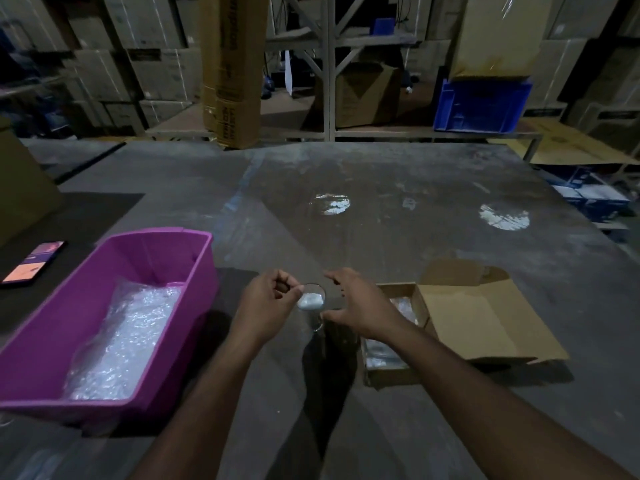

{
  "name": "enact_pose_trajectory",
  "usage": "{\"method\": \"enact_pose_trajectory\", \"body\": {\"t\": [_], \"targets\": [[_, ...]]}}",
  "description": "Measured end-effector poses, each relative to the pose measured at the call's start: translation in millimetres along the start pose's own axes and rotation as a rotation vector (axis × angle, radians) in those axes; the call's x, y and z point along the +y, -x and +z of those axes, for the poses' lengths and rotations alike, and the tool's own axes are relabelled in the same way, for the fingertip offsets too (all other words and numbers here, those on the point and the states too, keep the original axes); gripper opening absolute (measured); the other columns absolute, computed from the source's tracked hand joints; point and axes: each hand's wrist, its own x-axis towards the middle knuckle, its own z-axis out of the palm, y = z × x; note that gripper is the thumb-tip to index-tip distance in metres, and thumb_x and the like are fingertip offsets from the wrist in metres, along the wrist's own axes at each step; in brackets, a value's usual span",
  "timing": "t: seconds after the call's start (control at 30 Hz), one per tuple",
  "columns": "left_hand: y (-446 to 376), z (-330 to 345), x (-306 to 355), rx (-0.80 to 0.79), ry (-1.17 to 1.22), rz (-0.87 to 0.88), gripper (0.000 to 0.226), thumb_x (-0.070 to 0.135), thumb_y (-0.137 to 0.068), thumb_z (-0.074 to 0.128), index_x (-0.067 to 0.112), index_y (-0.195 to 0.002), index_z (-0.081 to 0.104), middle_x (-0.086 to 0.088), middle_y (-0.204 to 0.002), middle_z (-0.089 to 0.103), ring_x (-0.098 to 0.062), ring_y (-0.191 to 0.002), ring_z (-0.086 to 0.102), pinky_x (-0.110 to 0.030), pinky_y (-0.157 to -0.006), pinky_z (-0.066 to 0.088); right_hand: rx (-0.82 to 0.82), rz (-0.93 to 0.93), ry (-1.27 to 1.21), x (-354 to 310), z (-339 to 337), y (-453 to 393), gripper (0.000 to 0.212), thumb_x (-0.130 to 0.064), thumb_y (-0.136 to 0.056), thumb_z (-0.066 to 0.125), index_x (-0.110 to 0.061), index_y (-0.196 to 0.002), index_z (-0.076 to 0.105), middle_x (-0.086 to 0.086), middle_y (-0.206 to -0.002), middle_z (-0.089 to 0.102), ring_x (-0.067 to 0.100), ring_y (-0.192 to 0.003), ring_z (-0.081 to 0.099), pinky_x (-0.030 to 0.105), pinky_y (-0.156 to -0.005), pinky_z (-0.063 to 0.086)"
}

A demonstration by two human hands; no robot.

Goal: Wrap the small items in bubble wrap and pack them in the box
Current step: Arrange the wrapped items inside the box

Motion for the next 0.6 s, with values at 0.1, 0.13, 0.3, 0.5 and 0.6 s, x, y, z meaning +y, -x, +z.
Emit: {"method": "enact_pose_trajectory", "body": {"t": [0.1, 0.13, 0.3, 0.5, 0.6], "targets": [[-3.1, -13.4, -20.5, 0.052, -0.021, -0.019, 0.011, 0.021, -0.089, 0.075, 0.020, -0.084, 0.065, -0.001, -0.081, 0.071, -0.019, -0.077, 0.067, -0.039, -0.073, 0.055, -0.011, 0.004, 0.037, -13.8, 17.0, -14.5, 0.086, -0.033, -0.074, 0.085, -0.017, -0.149, 0.045, 0.004, -0.146, 0.050, 0.023, -0.133, 0.047, 0.032, -0.105, 0.039], [-4.2, -15.7, -26.9, 0.060, -0.028, -0.028, 0.010, 0.021, -0.090, 0.074, 0.021, -0.085, 0.065, 0.000, -0.081, 0.071, -0.018, -0.078, 0.068, -0.041, -0.074, 0.056, -0.019, 0.008, 0.057, -16.6, 21.4, -18.6, 0.086, -0.032, -0.073, 0.085, -0.017, -0.149, 0.046, 0.005, -0.146, 0.051, 0.025, -0.133, 0.046, 0.032, -0.105, 0.039], [-8.1, -18.2, -47.7, 0.007, -0.110, -0.049, 0.018, 0.023, -0.090, 0.072, 0.026, -0.106, 0.066, 0.008, -0.091, 0.069, -0.010, -0.085, 0.068, -0.044, -0.083, 0.059, -0.006, 0.062, 0.033, -18.2, 32.5, -31.6, 0.073, -0.032, -0.073, 0.083, -0.017, -0.140, 0.056, 0.002, -0.133, 0.063, 0.022, -0.123, 0.055, 0.029, -0.096, 0.044], [-8.8, -8.3, -28.9, -0.298, -0.112, 0.080, 0.091, 0.026, -0.077, 0.088, 0.033, -0.150, 0.035, 0.013, -0.127, 0.056, -0.008, -0.104, 0.063, -0.032, -0.088, 0.058, -0.002, 0.087, -0.200, -22.1, 5.9, -35.1, 0.079, -0.024, -0.071, 0.089, -0.022, -0.141, 0.052, -0.004, -0.131, 0.061, 0.013, -0.117, 0.059, 0.036, -0.100, 0.052], [-14.2, 4.6, -12.3, -0.231, -0.074, 0.197, 0.085, 0.035, -0.080, 0.084, 0.036, -0.151, 0.036, 0.012, -0.121, 0.058, -0.004, -0.097, 0.063, -0.031, -0.084, 0.059, 0.034, 0.044, -0.275, -17.8, -21.0, -30.6, 0.086, -0.019, -0.068, 0.089, -0.022, -0.144, 0.049, -0.002, -0.132, 0.061, 0.011, -0.118, 0.059, 0.036, -0.102, 0.052]]}}
